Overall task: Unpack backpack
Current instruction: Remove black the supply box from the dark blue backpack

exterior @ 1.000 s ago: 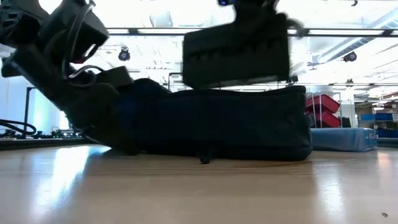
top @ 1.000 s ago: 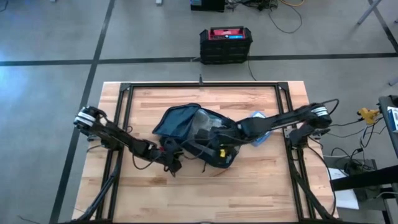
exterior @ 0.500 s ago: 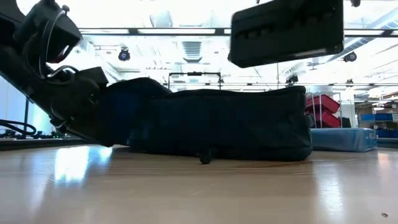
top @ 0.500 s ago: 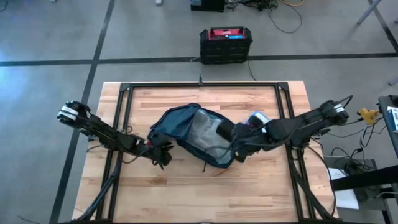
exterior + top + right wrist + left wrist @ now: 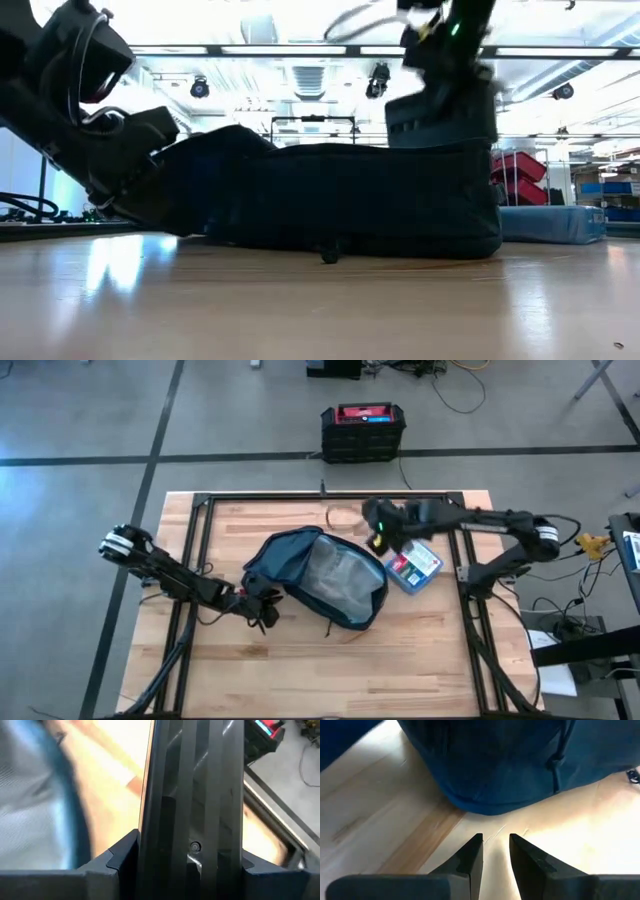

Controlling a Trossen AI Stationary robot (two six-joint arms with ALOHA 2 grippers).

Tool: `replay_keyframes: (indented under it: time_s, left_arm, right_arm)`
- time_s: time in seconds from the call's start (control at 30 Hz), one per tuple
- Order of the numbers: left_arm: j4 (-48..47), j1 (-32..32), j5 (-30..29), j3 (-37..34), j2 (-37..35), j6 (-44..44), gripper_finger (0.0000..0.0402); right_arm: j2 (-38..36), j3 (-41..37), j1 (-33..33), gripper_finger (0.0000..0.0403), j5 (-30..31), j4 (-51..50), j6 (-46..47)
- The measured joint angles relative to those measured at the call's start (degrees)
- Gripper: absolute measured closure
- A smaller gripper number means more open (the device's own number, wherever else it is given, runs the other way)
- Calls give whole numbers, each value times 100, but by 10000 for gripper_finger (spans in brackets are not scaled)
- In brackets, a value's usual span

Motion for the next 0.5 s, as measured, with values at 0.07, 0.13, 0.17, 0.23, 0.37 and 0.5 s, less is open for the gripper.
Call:
replay_keyframes:
  time_s: [0.07, 0.13, 0.17, 0.23, 0.37, 0.5]
  left_arm:
    - [65, 0, -23, 0, 140, -70, 322]
    - [154, 0, -57, 7, 254, -147, 322]
    - [174, -4, -79, 11, 291, -175, 322]
    - [196, -2, -67, 13, 332, -203, 322]
    - [168, -2, -29, 13, 290, -24, 322]
    - [114, 6, 65, 11, 162, 347, 322]
  right_arm:
    - [94, -241, -453, 237, -386, 629, -494]
    - [178, -521, -859, 237, -817, 1249, -838]
    - [230, -667, -1026, 237, -968, 1484, -951]
    - [310, -998, -1319, 237, -1132, 1784, -1071]
    - [424, -1544, -1627, 237, -1119, 2264, -1235]
    - [482, -1932, -1697, 237, -1207, 2682, -1370]
